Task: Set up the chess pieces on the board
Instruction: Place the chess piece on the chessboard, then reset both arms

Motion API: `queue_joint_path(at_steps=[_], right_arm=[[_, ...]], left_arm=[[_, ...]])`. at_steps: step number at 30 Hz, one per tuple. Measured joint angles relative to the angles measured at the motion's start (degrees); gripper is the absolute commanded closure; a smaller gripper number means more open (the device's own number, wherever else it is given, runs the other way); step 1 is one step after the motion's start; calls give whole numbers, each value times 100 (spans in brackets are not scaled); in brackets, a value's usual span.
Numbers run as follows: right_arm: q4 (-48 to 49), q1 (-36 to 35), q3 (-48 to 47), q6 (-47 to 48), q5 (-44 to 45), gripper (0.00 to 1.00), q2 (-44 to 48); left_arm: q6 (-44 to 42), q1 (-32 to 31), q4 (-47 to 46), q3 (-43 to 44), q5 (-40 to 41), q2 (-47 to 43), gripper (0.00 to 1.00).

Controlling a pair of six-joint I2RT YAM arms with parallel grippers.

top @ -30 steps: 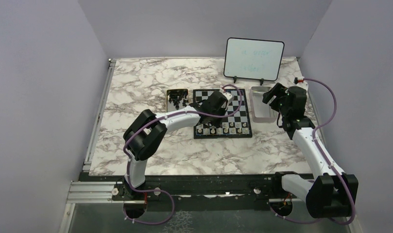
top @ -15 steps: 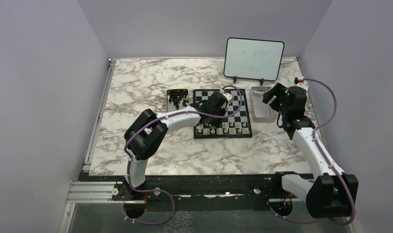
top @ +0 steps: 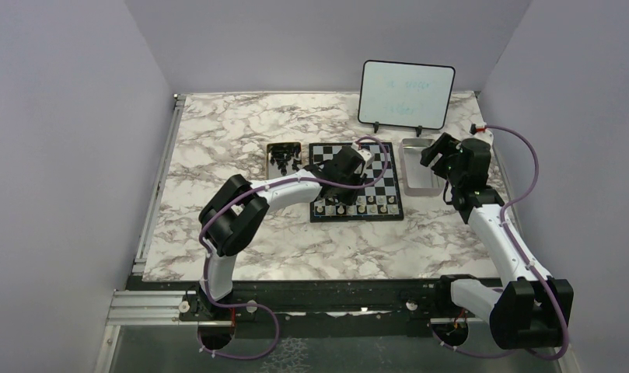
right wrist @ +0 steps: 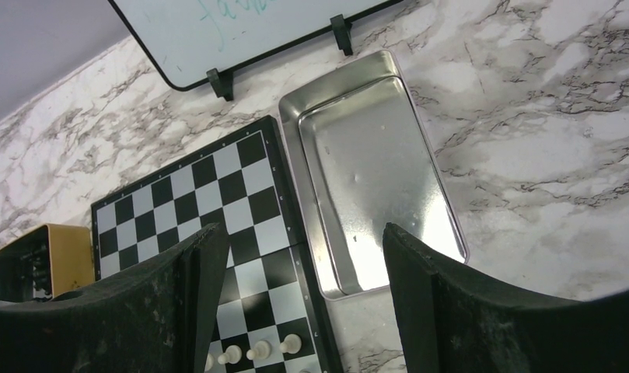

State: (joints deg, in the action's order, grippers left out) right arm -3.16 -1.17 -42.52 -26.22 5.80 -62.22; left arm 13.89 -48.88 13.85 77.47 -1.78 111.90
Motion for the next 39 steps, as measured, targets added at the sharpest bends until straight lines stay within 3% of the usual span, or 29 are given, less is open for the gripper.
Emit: queue_joint_path(at_steps=[9, 11, 16, 17, 18, 19, 31, 39], right_arm=[[-142, 0, 4, 57, -461, 22, 46], [-291, 0, -4, 55, -750, 1, 155], [-566, 0, -87, -28, -1606, 0, 553], [-675, 0, -140, -35, -1759, 0, 627], [-782, 0, -203, -33, -1893, 0, 697], [-901, 0, -280, -26, -2015, 0, 767], [-2017, 0, -953, 243, -2938, 0, 1740], [-2188, 0, -667, 144, -3287, 0, 2173]], left_arm=[[24, 68, 245, 400, -24, -39, 51], [72, 151, 256, 444, -125, -138, 46], [339, 684, 249, 448, -564, -756, 41], [389, 789, 238, 446, -612, -903, 17], [435, 894, 199, 417, -669, -1088, 3], [472, 1014, 164, 365, -686, -1305, 1], [581, 1185, -42, -1064, -640, -4800, 1], [811, 1185, -17, -2417, -476, -6081, 1]])
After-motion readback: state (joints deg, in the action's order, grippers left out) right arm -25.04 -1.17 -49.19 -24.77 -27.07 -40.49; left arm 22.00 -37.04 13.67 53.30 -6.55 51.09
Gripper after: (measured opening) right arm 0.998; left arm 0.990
